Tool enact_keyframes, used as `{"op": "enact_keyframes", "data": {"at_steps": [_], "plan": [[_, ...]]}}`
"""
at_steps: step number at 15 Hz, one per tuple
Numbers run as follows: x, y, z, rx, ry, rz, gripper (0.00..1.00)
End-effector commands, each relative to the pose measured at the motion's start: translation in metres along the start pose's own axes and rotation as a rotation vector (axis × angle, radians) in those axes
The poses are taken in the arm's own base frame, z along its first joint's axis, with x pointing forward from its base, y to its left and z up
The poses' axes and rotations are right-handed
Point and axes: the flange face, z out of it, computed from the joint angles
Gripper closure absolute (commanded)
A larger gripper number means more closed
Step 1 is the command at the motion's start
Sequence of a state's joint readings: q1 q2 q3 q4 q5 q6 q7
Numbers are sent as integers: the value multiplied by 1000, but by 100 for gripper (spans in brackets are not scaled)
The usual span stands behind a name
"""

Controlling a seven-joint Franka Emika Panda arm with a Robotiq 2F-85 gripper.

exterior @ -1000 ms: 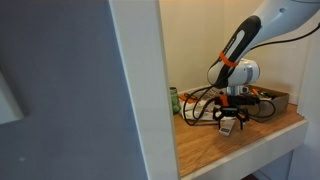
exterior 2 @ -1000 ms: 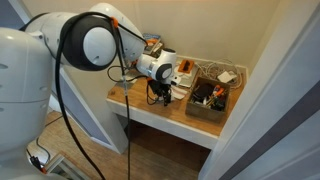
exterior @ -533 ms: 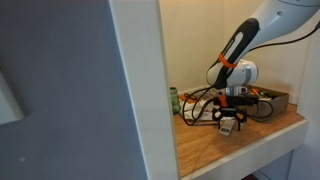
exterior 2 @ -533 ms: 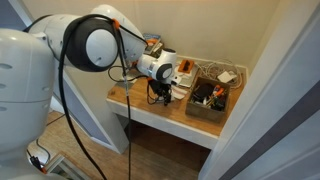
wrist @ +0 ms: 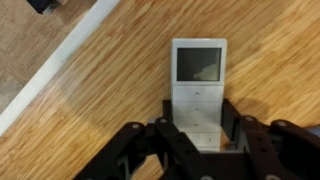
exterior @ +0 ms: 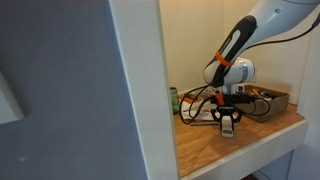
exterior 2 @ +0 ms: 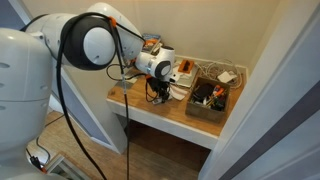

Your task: Pick up the white remote and put it on the gray and white object on the left

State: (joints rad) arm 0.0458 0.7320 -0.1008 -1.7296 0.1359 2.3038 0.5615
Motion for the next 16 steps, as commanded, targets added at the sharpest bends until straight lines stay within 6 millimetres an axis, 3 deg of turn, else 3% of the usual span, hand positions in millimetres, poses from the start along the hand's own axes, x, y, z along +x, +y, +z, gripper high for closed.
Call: {"op": "enact_keyframes", "data": {"at_steps": [1, 5, 8, 13, 16], "plan": [[-16, 5, -10, -55, -40, 30, 76], [-35, 7, -37, -68, -5, -39, 76], [-56, -7, -66, -102, 56, -153, 76], [-104, -57, -114, -134, 119, -426, 76], [-137, -93, -132, -123, 96, -589, 76]]}}
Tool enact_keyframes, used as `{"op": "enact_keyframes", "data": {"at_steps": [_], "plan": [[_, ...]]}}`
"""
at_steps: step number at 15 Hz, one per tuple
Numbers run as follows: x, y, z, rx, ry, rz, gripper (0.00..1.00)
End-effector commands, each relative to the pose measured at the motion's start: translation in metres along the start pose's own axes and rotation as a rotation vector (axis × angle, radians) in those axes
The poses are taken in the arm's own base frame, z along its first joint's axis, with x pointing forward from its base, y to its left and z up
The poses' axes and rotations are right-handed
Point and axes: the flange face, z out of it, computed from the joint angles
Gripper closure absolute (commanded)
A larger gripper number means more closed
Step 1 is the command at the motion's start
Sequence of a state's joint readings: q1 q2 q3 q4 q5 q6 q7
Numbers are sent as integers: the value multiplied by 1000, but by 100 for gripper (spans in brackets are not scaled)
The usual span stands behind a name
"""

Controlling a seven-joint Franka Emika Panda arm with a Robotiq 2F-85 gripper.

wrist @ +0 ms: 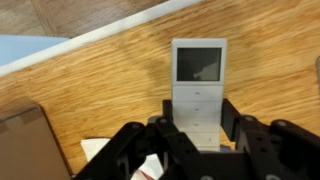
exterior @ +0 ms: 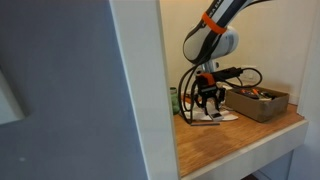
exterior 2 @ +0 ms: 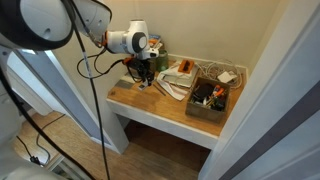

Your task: Pick up the white remote and put it on the gray and white object on the left

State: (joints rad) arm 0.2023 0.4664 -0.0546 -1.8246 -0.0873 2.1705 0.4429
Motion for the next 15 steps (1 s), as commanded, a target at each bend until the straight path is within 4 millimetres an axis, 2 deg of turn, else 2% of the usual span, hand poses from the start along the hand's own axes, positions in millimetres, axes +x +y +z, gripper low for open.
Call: {"op": "enact_keyframes", "data": {"at_steps": [1, 2, 4, 9, 10, 13, 15], "plan": [[-18, -39, -31, 18, -22, -188, 76], [-12, -27, -16, 11, -7, -107, 51], [-19, -43, -26, 16, -13, -160, 51], [-18, -40, -26, 17, -13, -175, 51], [-18, -40, -26, 17, -13, -175, 76], [-14, -73, -21, 92, 0, -330, 76], [-12, -89, -16, 149, 16, -402, 76]]}}
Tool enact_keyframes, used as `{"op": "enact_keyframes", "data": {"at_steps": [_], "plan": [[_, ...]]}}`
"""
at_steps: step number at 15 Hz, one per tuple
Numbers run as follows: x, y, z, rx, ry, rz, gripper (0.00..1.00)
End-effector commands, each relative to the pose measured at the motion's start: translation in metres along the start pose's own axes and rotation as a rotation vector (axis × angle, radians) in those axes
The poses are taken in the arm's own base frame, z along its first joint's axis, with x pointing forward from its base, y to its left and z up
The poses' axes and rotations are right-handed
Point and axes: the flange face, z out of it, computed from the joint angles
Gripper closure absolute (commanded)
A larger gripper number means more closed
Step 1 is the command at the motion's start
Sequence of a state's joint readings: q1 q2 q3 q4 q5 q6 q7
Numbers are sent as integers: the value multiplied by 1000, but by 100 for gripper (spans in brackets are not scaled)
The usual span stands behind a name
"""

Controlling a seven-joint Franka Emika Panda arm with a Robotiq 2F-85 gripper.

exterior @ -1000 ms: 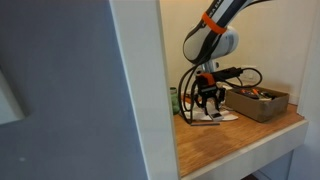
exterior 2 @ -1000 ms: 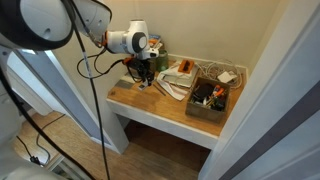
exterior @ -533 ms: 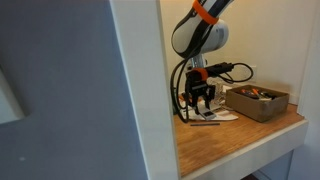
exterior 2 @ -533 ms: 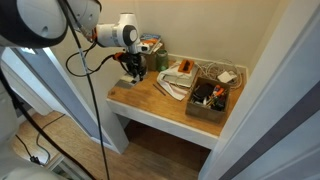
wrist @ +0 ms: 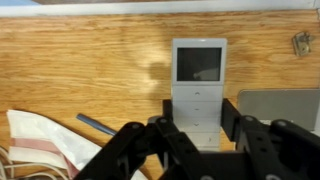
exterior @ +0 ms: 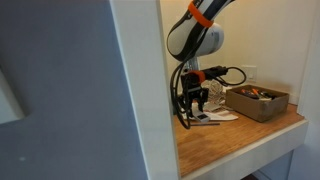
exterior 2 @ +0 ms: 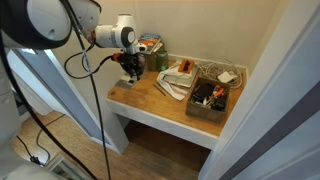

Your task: Pick up the white remote and put it on the gray and white object on the left

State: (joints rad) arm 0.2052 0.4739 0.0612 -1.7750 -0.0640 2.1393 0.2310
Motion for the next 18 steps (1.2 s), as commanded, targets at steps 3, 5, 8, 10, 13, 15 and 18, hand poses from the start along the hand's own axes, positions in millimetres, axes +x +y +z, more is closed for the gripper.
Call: {"op": "enact_keyframes", "data": {"at_steps": [3, 5, 8, 10, 13, 15, 18], "plan": [[26, -33, 17, 179, 72, -183, 76], [33, -38, 27, 242, 95, -228, 76], [47, -46, 38, 346, 140, -275, 76], [56, -53, 47, 405, 142, -286, 76], [66, -62, 60, 494, 127, -269, 76], [71, -69, 69, 528, 110, -255, 76], [77, -81, 85, 526, 84, -237, 76]]}}
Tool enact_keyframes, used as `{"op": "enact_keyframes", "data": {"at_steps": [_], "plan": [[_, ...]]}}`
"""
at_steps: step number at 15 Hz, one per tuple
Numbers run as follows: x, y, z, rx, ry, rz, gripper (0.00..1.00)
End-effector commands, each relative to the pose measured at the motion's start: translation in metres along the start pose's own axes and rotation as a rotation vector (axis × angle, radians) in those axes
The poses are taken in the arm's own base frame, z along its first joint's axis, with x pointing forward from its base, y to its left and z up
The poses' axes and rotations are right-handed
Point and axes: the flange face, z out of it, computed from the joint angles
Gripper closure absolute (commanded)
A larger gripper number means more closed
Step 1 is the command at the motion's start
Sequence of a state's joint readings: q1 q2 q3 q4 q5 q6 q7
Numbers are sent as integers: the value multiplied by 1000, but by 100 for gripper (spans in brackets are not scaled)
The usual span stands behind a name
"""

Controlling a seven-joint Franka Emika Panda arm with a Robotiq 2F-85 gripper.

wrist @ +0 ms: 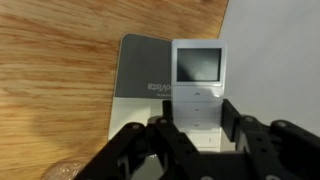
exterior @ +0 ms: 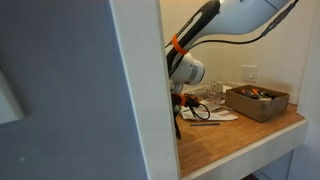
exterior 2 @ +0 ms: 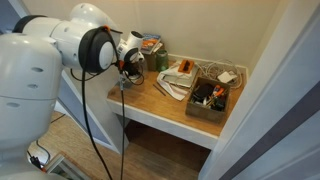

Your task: Pick up the white remote and put it on the gray and white object on the left

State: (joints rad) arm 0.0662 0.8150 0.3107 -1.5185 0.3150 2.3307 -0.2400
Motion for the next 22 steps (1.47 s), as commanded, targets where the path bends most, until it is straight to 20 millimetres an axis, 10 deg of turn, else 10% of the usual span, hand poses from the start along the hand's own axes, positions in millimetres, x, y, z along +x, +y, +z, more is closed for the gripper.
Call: {"op": "enact_keyframes", "data": {"at_steps": [1, 14, 17, 22], "plan": [[14, -2, 20, 35, -21, 30, 76], [27, -12, 58, 29, -45, 145, 76], [26, -14, 61, 36, -64, 145, 25], [23, -13, 53, 22, -78, 131, 0]]}}
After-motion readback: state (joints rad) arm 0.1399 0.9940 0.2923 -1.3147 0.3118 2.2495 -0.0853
